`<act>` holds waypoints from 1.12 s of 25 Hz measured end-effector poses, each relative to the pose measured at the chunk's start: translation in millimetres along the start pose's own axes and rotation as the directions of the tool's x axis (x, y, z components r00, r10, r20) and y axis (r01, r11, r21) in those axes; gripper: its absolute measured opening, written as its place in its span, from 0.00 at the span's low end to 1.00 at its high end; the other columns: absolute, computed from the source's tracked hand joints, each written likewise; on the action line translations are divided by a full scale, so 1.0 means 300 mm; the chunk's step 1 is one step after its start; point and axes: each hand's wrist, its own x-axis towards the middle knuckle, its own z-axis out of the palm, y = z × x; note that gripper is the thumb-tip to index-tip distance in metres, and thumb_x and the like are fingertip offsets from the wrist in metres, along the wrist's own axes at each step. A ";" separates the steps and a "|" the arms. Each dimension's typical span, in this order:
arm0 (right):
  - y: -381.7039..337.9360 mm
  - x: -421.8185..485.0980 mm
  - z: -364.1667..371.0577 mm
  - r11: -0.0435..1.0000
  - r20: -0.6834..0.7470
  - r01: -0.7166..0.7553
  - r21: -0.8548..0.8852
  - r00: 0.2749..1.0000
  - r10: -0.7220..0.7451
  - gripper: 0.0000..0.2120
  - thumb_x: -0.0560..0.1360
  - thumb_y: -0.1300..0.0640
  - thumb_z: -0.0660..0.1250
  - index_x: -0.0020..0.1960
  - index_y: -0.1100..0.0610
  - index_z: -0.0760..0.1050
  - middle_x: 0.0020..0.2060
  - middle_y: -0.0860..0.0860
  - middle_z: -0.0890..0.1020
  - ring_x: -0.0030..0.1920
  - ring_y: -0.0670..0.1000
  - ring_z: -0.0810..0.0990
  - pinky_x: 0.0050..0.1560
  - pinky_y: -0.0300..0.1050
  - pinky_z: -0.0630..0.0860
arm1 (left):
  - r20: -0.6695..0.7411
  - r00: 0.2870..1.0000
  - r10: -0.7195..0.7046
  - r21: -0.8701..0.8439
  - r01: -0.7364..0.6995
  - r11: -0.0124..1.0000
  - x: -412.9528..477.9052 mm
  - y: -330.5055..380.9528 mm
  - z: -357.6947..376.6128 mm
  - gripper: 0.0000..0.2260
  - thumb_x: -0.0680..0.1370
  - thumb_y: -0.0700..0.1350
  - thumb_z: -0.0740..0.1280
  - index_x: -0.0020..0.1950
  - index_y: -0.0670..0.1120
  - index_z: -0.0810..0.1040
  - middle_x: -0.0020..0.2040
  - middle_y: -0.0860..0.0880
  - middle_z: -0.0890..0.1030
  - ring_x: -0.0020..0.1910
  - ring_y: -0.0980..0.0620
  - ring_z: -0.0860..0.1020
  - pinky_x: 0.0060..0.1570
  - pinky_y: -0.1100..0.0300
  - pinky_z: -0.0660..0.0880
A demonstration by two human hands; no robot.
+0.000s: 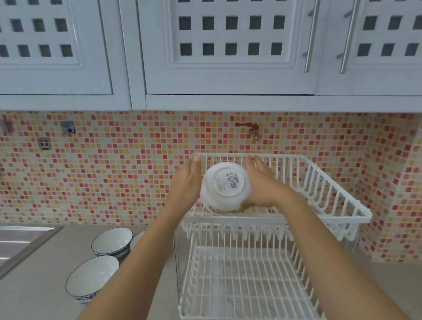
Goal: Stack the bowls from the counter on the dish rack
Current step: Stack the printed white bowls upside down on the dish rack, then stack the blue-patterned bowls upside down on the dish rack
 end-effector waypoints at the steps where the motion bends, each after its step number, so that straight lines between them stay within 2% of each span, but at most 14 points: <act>1: -0.032 -0.008 -0.015 1.000 -0.012 0.008 -0.021 1.000 -0.008 0.60 0.66 0.59 0.77 0.76 0.51 0.31 0.76 0.49 0.33 0.77 0.53 0.35 0.75 0.59 0.47 | -0.021 1.000 0.000 0.029 0.001 1.000 -0.002 0.006 -0.023 0.21 0.84 0.53 0.47 0.69 0.49 0.71 0.67 0.50 0.75 0.68 0.48 0.70 0.57 0.64 0.61; 2: -0.066 -0.017 -0.023 0.999 -0.021 0.023 -0.027 1.000 -0.023 0.58 0.67 0.60 0.75 0.77 0.52 0.33 0.77 0.49 0.33 0.78 0.53 0.37 0.76 0.59 0.50 | -0.033 0.999 -0.005 0.060 0.007 0.998 -0.005 0.007 -0.047 0.22 0.84 0.53 0.47 0.72 0.45 0.69 0.69 0.47 0.73 0.70 0.48 0.69 0.57 0.62 0.61; 4: -0.150 -0.033 -0.006 0.998 -0.020 0.062 -0.018 0.998 -0.062 0.53 0.70 0.61 0.73 0.77 0.52 0.35 0.77 0.48 0.34 0.78 0.53 0.39 0.76 0.57 0.54 | -0.038 0.999 0.007 0.081 -0.004 0.997 -0.016 -0.009 -0.119 0.22 0.84 0.52 0.47 0.72 0.44 0.68 0.66 0.46 0.74 0.69 0.48 0.69 0.57 0.61 0.61; 5: -0.195 -0.041 0.016 0.996 -0.019 0.090 -0.005 0.996 -0.090 0.51 0.71 0.61 0.72 0.77 0.52 0.35 0.77 0.48 0.35 0.78 0.53 0.39 0.75 0.55 0.54 | -0.035 0.999 0.014 0.085 -0.011 0.996 -0.024 -0.023 -0.161 0.22 0.84 0.52 0.47 0.72 0.44 0.68 0.65 0.46 0.74 0.69 0.48 0.69 0.57 0.61 0.61; 8: -0.354 -0.064 0.118 0.979 -0.039 0.194 0.059 0.981 -0.192 0.47 0.74 0.57 0.69 0.78 0.53 0.37 0.78 0.49 0.37 0.78 0.52 0.40 0.76 0.52 0.50 | -0.050 0.999 -0.006 0.143 0.013 0.990 -0.056 -0.086 -0.308 0.22 0.84 0.52 0.47 0.73 0.43 0.66 0.72 0.45 0.71 0.71 0.48 0.68 0.59 0.60 0.61; 11: -0.503 -0.078 0.247 0.957 -0.070 0.267 0.112 0.963 -0.261 0.41 0.78 0.53 0.64 0.78 0.53 0.38 0.78 0.48 0.38 0.78 0.51 0.41 0.76 0.52 0.49 | -0.057 0.996 -0.063 0.200 0.073 0.977 -0.091 -0.180 -0.454 0.22 0.84 0.51 0.48 0.73 0.43 0.66 0.72 0.44 0.70 0.71 0.47 0.67 0.62 0.58 0.63; 13: -0.599 -0.085 0.350 0.941 -0.058 0.302 0.154 0.953 -0.296 0.39 0.79 0.52 0.62 0.78 0.53 0.38 0.78 0.48 0.38 0.78 0.50 0.41 0.76 0.52 0.48 | -0.055 0.992 -0.111 0.246 0.122 0.962 -0.115 -0.275 -0.555 0.21 0.83 0.52 0.50 0.71 0.43 0.68 0.68 0.45 0.74 0.69 0.46 0.69 0.61 0.56 0.66; 15: -0.673 -0.083 0.464 0.930 -0.021 0.310 0.196 0.950 -0.312 0.38 0.79 0.50 0.60 0.78 0.54 0.38 0.78 0.50 0.39 0.78 0.50 0.40 0.76 0.51 0.47 | -0.041 0.983 -0.179 0.282 0.183 0.942 -0.145 -0.391 -0.638 0.18 0.83 0.51 0.51 0.63 0.42 0.72 0.60 0.46 0.78 0.63 0.45 0.72 0.56 0.57 0.68; 17: -0.719 -0.074 0.585 0.934 0.029 0.276 0.225 0.957 -0.289 0.38 0.79 0.46 0.58 0.78 0.56 0.38 0.78 0.51 0.39 0.78 0.51 0.40 0.76 0.51 0.46 | -0.037 0.963 -0.266 0.343 0.262 0.902 -0.179 -0.511 -0.697 0.22 0.83 0.51 0.52 0.68 0.38 0.70 0.66 0.42 0.75 0.66 0.43 0.72 0.61 0.53 0.68; 20: -0.759 -0.054 0.782 0.949 0.110 0.202 0.240 0.966 -0.234 0.38 0.79 0.43 0.56 0.78 0.58 0.39 0.78 0.53 0.40 0.78 0.52 0.40 0.76 0.52 0.46 | -0.029 0.917 -0.399 0.449 0.368 0.814 -0.227 -0.696 -0.736 0.23 0.82 0.50 0.54 0.72 0.38 0.65 0.71 0.39 0.69 0.70 0.42 0.68 0.66 0.53 0.65; 24: -0.761 -0.001 1.052 0.963 0.204 0.069 0.261 0.971 -0.125 0.36 0.80 0.46 0.55 0.78 0.61 0.41 0.78 0.58 0.41 0.78 0.56 0.41 0.76 0.51 0.45 | -0.035 0.853 -0.521 0.498 0.467 0.731 -0.260 -0.942 -0.729 0.22 0.82 0.47 0.55 0.72 0.36 0.64 0.70 0.37 0.69 0.70 0.41 0.67 0.66 0.54 0.64; 28: -0.727 0.135 1.258 0.955 0.210 -0.034 0.294 0.977 -0.029 0.34 0.81 0.48 0.55 0.77 0.64 0.45 0.78 0.58 0.48 0.78 0.55 0.45 0.76 0.48 0.47 | -0.076 0.792 -0.606 0.503 0.555 0.663 -0.230 -1.154 -0.708 0.20 0.81 0.46 0.55 0.68 0.35 0.66 0.66 0.35 0.71 0.65 0.37 0.70 0.62 0.52 0.68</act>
